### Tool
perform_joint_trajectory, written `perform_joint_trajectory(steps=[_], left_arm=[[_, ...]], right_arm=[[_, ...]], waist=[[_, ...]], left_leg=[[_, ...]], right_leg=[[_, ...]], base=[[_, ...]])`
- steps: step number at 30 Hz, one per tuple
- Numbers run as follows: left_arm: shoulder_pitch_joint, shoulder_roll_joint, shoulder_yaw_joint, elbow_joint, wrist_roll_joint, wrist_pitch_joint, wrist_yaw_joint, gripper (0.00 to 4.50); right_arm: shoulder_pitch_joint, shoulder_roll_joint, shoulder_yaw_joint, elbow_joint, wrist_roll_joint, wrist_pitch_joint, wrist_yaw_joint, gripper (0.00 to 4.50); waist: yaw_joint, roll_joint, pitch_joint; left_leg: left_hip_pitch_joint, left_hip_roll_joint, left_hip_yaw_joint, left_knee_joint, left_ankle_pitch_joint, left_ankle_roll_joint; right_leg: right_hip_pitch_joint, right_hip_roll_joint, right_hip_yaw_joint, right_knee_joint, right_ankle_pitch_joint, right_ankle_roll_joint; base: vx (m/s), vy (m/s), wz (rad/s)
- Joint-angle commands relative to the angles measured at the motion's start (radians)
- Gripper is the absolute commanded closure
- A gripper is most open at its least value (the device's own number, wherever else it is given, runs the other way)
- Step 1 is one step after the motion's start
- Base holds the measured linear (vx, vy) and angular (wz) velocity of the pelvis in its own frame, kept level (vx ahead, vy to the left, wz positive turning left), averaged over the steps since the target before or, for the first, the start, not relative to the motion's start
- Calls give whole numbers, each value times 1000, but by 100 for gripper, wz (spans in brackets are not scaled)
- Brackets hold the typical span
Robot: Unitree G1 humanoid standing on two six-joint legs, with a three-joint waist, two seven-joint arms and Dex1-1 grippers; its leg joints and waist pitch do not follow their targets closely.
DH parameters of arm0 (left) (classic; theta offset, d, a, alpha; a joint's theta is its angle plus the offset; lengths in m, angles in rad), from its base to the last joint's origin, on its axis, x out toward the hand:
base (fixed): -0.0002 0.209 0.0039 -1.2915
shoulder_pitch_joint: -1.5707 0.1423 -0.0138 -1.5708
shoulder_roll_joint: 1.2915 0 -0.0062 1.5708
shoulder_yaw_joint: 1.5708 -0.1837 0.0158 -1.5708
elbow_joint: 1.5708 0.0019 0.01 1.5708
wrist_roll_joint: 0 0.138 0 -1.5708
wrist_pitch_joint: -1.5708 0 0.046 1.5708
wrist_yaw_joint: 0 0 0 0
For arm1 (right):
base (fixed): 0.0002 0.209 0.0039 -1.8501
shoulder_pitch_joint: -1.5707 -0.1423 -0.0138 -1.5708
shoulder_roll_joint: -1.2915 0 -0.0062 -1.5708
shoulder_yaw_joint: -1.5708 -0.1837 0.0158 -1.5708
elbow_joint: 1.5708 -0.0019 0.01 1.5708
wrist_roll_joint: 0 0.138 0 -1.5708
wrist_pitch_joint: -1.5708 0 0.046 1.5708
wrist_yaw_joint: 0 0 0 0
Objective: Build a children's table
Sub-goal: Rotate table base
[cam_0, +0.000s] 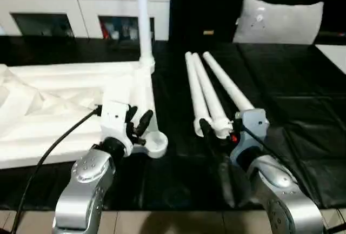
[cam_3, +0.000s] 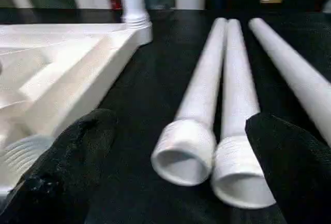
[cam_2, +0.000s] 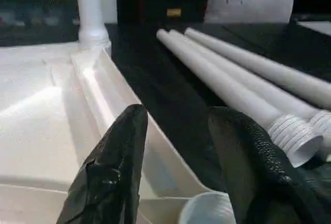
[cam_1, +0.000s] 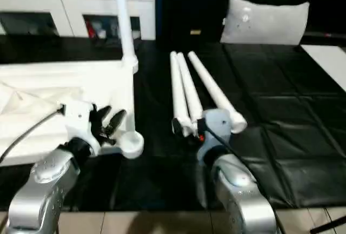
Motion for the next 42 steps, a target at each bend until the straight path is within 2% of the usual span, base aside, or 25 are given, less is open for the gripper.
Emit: perform_joint_trajectory(steps=[1,8,13,14,16,17,18,19,20,22,23,24,26,28,29,31,33,34,35,36,38,39,40,41,42], left_arm=[[13,4,17,-19,5,3,16,193],[55,40,23,-83,28,-2,38,154],[47,61,26,-102,26,-4,27,109],[43,62,27,-107,22,-1,26,109],[42,64,26,-108,21,3,28,87],[39,66,23,-111,21,6,31,87],[38,68,20,-111,22,7,31,75],[38,70,15,-111,24,3,28,64],[38,73,8,-109,25,3,23,64],[37,78,-7,-104,20,2,13,44],[33,78,-24,-93,20,-2,5,34],[31,78,-32,-86,21,-6,-2,27],[26,80,-43,-78,18,-8,-8,13],[25,80,-50,-73,18,-8,-8,6],[25,77,-51,-71,17,-9,-7,6],[25,71,-50,-72,12,-7,-2,6],[28,67,-51,-73,12,-4,4,6],[35,66,-50,-79,10,-1,8,6],[38,66,-48,-81,7,0,7,6],[38,66,-48,-82,7,0,7,6],[39,68,-45,-83,7,3,10,6],[43,72,-43,-82,6,2,11,6],[43,72,-43,-82,6,2,11,6],[46,74,-42,-81,7,-1,11,6],[48,75,-41,-82,8,-2,12,6]], right_arm=[[-3,-4,12,-19,14,1,20,0],[-16,-15,50,-20,52,-5,67,0],[-10,-19,87,-10,51,-16,85,0],[-8,-21,94,-8,50,-18,89,0],[-8,-23,97,-7,51,-19,90,0],[-8,-25,100,-6,46,-23,85,0],[-9,-25,100,-5,45,-27,82,0],[-8,-24,98,-4,43,-31,76,0],[-8,-22,93,-4,43,-30,69,0],[-9,-23,84,-2,36,-29,58,0],[-11,-33,76,0,16,-25,41,0],[-13,-37,72,2,9,-22,34,0],[-17,-41,70,4,7,-21,30,0],[-19,-43,69,0,11,-19,29,0],[-20,-44,70,-1,10,-19,28,0],[-21,-48,73,-3,6,-18,27,0],[-23,-61,84,-5,-10,-11,20,0],[-28,-64,87,-9,-16,0,13,0],[-31,-63,87,-11,-16,4,11,0],[-32,-63,87,-12,-15,6,10,0],[-38,-60,84,-13,-11,12,8,0],[-43,-64,87,-12,-15,12,8,0],[-43,-64,87,-12,-15,12,8,0],[-45,-65,87,-11,-15,13,7,0],[-46,-66,87,-11,-17,15,6,0]], waist=[[4,-9,-18],[-18,10,-18],[-14,4,-17],[-3,3,-9],[-8,1,-19],[-3,9,-16],[-3,7,-11],[-20,19,-18],[-24,16,4],[-31,17,15],[-37,33,22],[-44,34,21],[-57,22,9],[-43,18,-6],[-44,15,-18],[-47,15,-37],[-55,28,-50],[-68,30,-64],[-75,29,-64],[-84,27,-65],[-101,13,-65],[-55,-33,-46],[-55,-33,-46],[8,-32,-54],[24,-24,-53]], left_leg=[[7,-8,1,-49,-294,-27],[16,16,-33,-92,-424,-48],[23,14,-29,-95,-440,-52],[-41,-9,-66,-128,-443,16],[-32,-23,-75,-104,-422,59],[-39,-32,-89,-89,-408,82],[-38,-35,-97,-80,-477,55],[37,-4,-75,-59,-524,11],[68,-4,-74,-55,-664,-34],[77,2,-79,-75,-768,-51],[70,22,-92,-128,-891,-51],[70,25,-92,-141,-902,-46],[72,-8,-67,-102,-745,-22],[27,-21,-41,-82,-501,18],[10,-18,-38,-84,-376,39],[17,-20,-33,-84,-209,86],[43,-27,-45,-76,-41,158],[94,-27,-73,-60,167,302],[113,-27,-86,-54,234,365],[183,3,-122,-42,317,472],[210,29,-158,-38,376,547],[44,-128,-63,31,283,484],[44,-128,-63,31,283,484],[-126,-95,-68,116,41,297],[-119,-73,-72,98,17,215]], right_leg=[[22,-56,45,-164,-618,77],[40,-49,32,-148,-385,-23],[39,-55,44,-147,-329,-58],[85,-73,-3,-131,-351,-68],[77,-88,-15,-145,-353,-91],[92,-114,-39,-160,-432,-121],[102,-130,-54,-171,-580,-90],[52,-110,-22,-184,-625,-70],[43,-89,-48,-205,-737,-34],[57,-60,-67,-203,-697,-15],[103,-36,-67,-159,-573,-22],[119,-40,-49,-135,-497,-38],[122,-74,-23,-183,-570,-70],[169,-100,2,-207,-669,-64],[187,-92,8,-201,-593,-76],[196,-62,1,-177,-348,-123],[192,-33,-15,-145,-104,-153],[169,-6,-31,-103,69,-142],[151,1,-32,-89,93,-128],[76,-10,-29,-56,74,-107],[34,-31,-12,-30,16,-79],[193,-36,71,-87,215,-79],[193,-36,71,-87,215,-79],[326,-134,191,-88,676,-140],[311,-110,176,-75,800,-139]], base=[[-115,-25,-2],[-22,13,-1],[-9,38,0],[0,0,0],[8,1,48],[21,-8,58],[41,-24,54],[51,-27,29],[51,-27,29],[69,5,-7],[81,19,-12],[101,17,-11],[78,0,-5],[117,-7,-9],[130,11,-7],[190,17,0],[188,16,3],[233,-18,5],[233,-18,5],[196,-56,14],[160,-68,5],[84,-43,-6],[145,19,17],[145,19,17],[91,71,29]])
